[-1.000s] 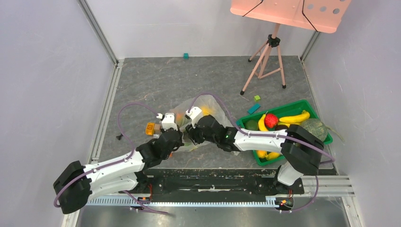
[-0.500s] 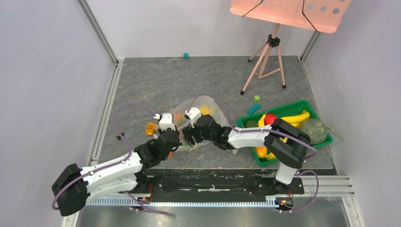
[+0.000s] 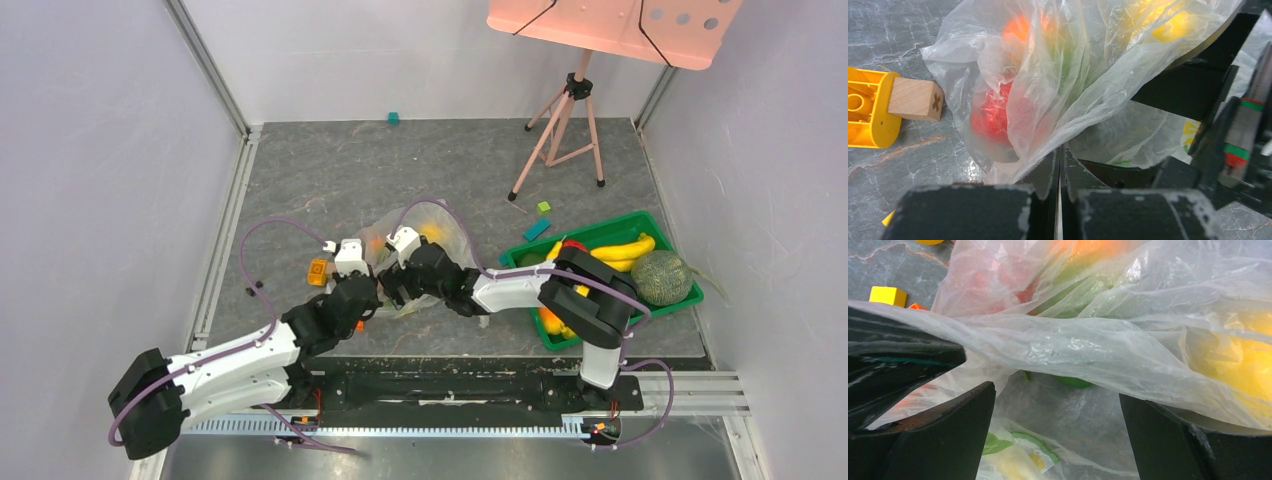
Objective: Take the fake fruits out of the plastic bag
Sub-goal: Take out the fake fruit from the plastic bag.
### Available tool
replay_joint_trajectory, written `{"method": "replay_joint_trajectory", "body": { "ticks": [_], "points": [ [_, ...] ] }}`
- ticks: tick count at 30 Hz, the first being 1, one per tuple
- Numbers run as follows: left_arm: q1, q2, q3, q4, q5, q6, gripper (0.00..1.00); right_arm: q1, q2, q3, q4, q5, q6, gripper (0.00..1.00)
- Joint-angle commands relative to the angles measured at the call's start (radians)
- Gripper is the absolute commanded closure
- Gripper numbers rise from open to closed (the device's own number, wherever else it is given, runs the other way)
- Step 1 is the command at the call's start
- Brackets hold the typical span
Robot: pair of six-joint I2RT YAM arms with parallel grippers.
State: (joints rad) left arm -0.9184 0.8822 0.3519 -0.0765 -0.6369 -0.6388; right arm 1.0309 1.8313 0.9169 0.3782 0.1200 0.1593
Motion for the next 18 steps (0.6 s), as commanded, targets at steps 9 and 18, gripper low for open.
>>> {"method": "replay_joint_trajectory", "body": {
  "ticks": [9,18],
  "points": [
    [0.02,-0.236,0.169,-0.112,-0.038,0.066,0.9,-0.025,-0.005,-0.044,0.131,0.027,-0.02,0.1],
    [0.315,0.106,0.331,0.072,0.089,0.077,0.55,-0.042,-0.028,-0.078,0.156,-0.04,-0.026,0.13]
  ]
}}
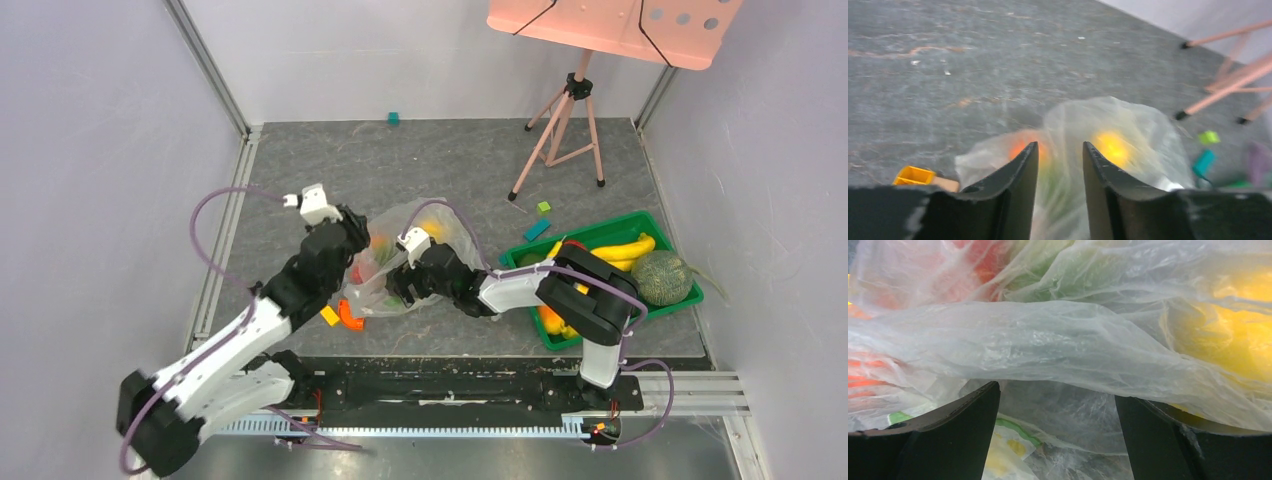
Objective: Take the fake fruits out of the plastic bag
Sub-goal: Take out the fake fruit from the plastic bag.
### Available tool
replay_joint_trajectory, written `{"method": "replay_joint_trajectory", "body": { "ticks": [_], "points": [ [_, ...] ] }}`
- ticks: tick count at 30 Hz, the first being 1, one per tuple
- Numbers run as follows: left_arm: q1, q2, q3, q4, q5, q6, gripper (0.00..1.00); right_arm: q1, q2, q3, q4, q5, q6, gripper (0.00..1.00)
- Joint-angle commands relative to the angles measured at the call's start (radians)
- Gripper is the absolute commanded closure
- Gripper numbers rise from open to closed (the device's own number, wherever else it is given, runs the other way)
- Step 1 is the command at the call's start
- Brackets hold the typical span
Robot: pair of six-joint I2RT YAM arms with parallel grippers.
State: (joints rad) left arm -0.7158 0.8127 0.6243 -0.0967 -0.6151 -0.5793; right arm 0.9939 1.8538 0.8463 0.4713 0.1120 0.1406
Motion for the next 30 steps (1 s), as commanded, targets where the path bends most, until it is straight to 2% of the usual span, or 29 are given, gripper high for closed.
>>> {"method": "replay_joint_trajectory", "body": {
  "ticks": [1,5,10,18,25,27,30],
  "points": [
    [0.134,0.236,0.078,0.116,0.072,0.019,0.5,-0.007,-0.056,-0.013,0.063,-0.034,-0.01,0.13],
    [0.217,0.429,0.192,0.152,0.123,0.045,0.24,-0.016,-0.073,-0.035,0.067,-0.045,-0.012,0.13],
    [0.327,0.62,0.312,0.103,0.29,0.024,0.01,-0.026,-0.081,-0.037,0.064,-0.064,-0.013,0.13],
    [0.371,0.746,0.327,0.134,0.496,0.035,0.0,-0.036,-0.089,-0.051,0.068,-0.069,-0.016,0.13],
    [0.368,0.774,0.245,0.173,0.611,0.011,0.01,-0.048,-0.105,-0.065,0.07,-0.07,-0.019,0.13],
    [0.369,0.789,0.235,0.173,0.641,0.015,0.07,-0.05,-0.109,-0.07,0.07,-0.066,-0.018,0.13],
    [0.369,0.813,0.229,0.167,0.666,0.02,0.27,-0.052,-0.113,-0.075,0.069,-0.063,-0.019,0.12]
  ]
}}
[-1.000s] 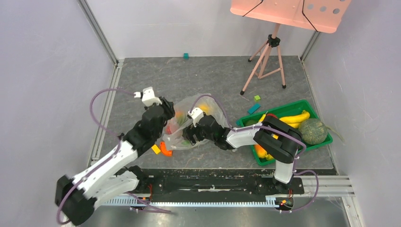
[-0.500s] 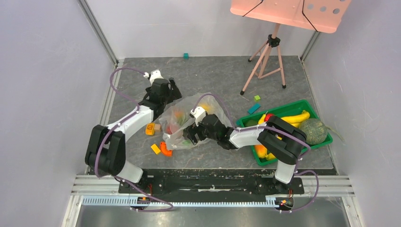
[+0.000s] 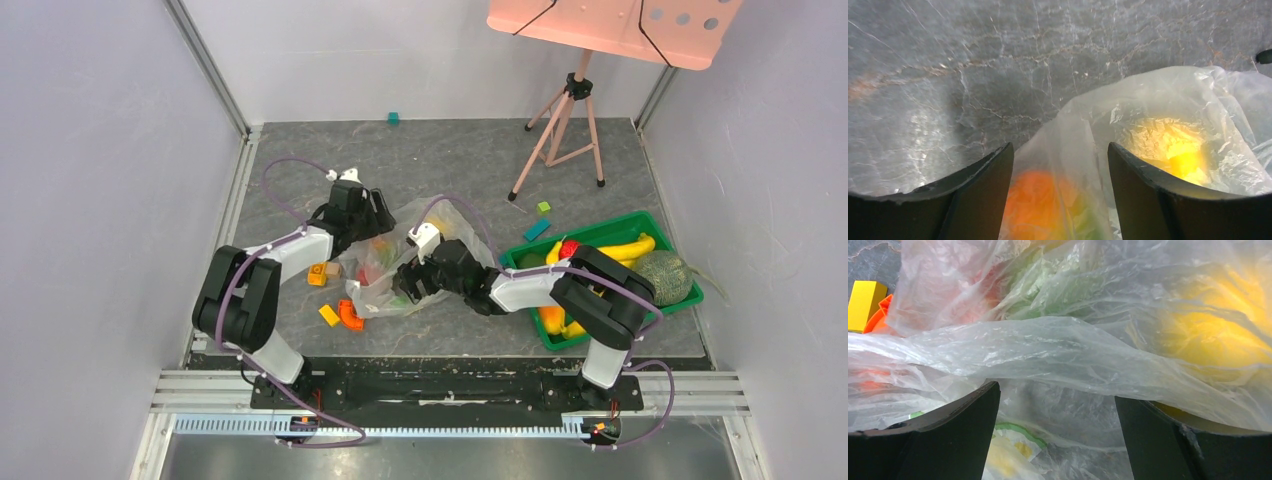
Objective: Take the fake fruits out of the plastic bag
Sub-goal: Take out the fake fruit from the plastic bag.
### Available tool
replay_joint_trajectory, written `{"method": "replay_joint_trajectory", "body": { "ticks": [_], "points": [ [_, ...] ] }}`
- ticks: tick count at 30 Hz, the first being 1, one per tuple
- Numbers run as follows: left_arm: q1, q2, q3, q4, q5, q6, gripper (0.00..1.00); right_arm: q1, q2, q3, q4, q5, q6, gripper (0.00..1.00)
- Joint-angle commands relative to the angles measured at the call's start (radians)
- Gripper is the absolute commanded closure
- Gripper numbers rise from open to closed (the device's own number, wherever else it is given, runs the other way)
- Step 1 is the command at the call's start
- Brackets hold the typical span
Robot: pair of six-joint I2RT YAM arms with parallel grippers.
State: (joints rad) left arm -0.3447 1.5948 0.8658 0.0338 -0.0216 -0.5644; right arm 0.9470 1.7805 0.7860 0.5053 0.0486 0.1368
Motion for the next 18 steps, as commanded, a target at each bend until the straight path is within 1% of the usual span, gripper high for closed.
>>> {"method": "replay_joint_trajectory", "body": {
  "ticks": [1,3,5,7,8,11,18],
  "points": [
    [-0.002,0.036,-0.017,0.036,0.082,0.005,0.34,-0.005,-0.041,-0.016,0.035,0.003,-0.014,0.12],
    [-0.003,0.044,-0.025,0.039,0.098,0.007,0.52,-0.005,-0.046,-0.021,0.035,0.004,-0.015,0.12],
    [-0.003,0.046,-0.041,0.059,0.113,0.006,0.75,-0.007,-0.052,-0.031,0.047,0.007,-0.014,0.12],
    [-0.003,0.051,-0.054,0.07,0.12,0.008,0.92,-0.008,-0.057,-0.04,0.061,0.006,-0.018,0.13],
    [-0.002,0.053,-0.058,0.073,0.123,0.012,0.97,-0.01,-0.059,-0.042,0.065,0.007,-0.023,0.12],
    [-0.002,0.062,-0.069,0.095,0.155,0.02,0.98,-0.017,-0.051,-0.036,0.07,-0.003,-0.047,0.12],
    [-0.001,0.093,-0.093,0.177,0.291,0.019,0.98,-0.039,-0.01,0.015,0.058,-0.133,-0.127,0.1]
  ]
}}
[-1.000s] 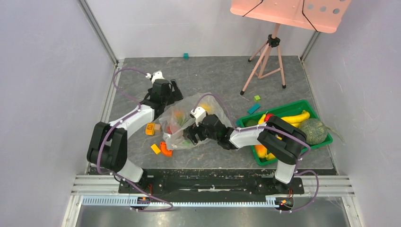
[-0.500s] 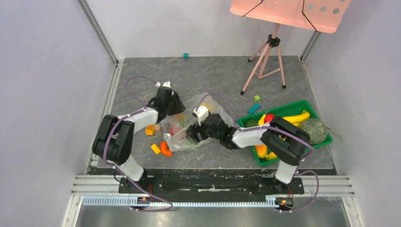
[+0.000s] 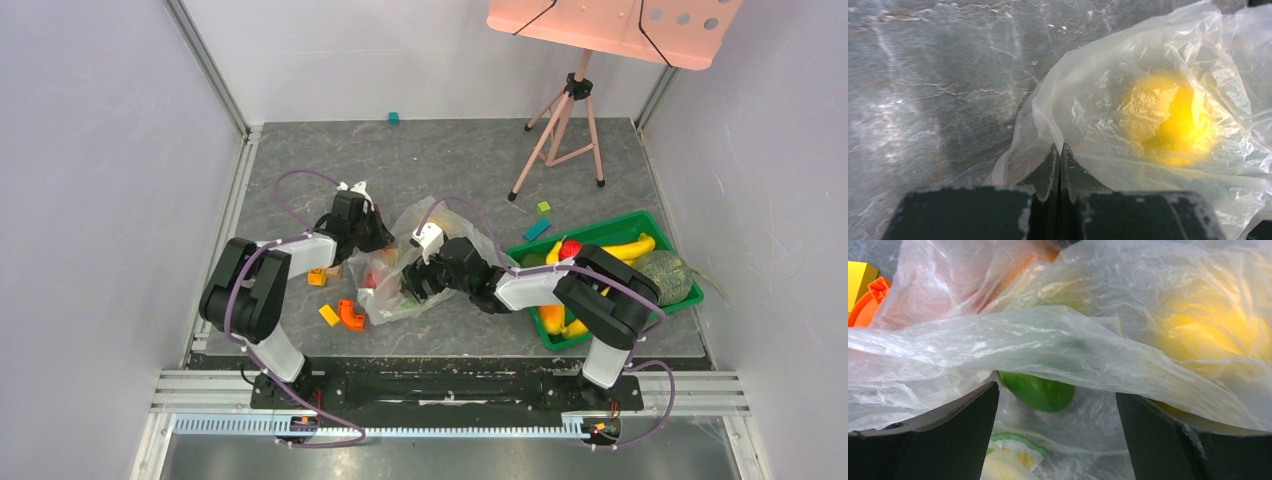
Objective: Take the fake fruits out of the plastic bag
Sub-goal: Take out the fake fruit from the plastic bag.
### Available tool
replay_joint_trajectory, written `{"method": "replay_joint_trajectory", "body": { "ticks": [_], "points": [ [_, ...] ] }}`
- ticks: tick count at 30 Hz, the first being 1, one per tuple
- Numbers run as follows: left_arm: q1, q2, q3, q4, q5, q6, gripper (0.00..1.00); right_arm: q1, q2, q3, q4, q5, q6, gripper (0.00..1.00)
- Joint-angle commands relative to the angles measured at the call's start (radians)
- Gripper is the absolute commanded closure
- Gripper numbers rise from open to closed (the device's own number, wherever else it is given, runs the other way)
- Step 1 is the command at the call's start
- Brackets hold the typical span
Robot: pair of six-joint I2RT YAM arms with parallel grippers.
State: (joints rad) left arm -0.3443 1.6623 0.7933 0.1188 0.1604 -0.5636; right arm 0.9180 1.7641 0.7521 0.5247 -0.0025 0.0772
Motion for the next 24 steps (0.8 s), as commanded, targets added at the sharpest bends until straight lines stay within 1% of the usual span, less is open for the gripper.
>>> {"method": "replay_joint_trajectory", "body": {
  "ticks": [1,5,8,12,18,22,23,24],
  "points": [
    [-0.003,0.032,-0.024,0.101,0.123,0.015,0.98,-0.01,0.014,0.059,0.035,-0.093,-0.069,0.09],
    [-0.005,0.068,-0.036,0.154,0.193,-0.009,0.98,-0.01,0.04,0.093,0.02,-0.155,-0.118,0.07],
    [-0.017,0.074,-0.042,0.16,0.2,-0.007,0.98,-0.01,0.052,0.103,0.016,-0.156,-0.123,0.09],
    [-0.033,0.058,-0.058,0.164,0.179,-0.004,0.98,-0.009,0.067,0.121,-0.023,-0.14,-0.131,0.18],
    [-0.034,0.005,-0.098,0.168,0.096,0.006,0.98,-0.01,0.036,0.072,-0.052,-0.073,-0.128,0.18],
    [-0.033,-0.026,-0.135,0.195,0.042,0.0,0.98,-0.01,0.009,0.042,-0.064,-0.067,-0.119,0.19],
    [-0.033,-0.033,-0.144,0.209,0.036,-0.004,0.98,-0.01,0.002,0.035,-0.067,-0.065,-0.115,0.2],
    [-0.033,-0.038,-0.153,0.218,0.031,-0.006,0.98,-0.01,-0.001,0.033,-0.074,-0.063,-0.112,0.23]
  ]
}}
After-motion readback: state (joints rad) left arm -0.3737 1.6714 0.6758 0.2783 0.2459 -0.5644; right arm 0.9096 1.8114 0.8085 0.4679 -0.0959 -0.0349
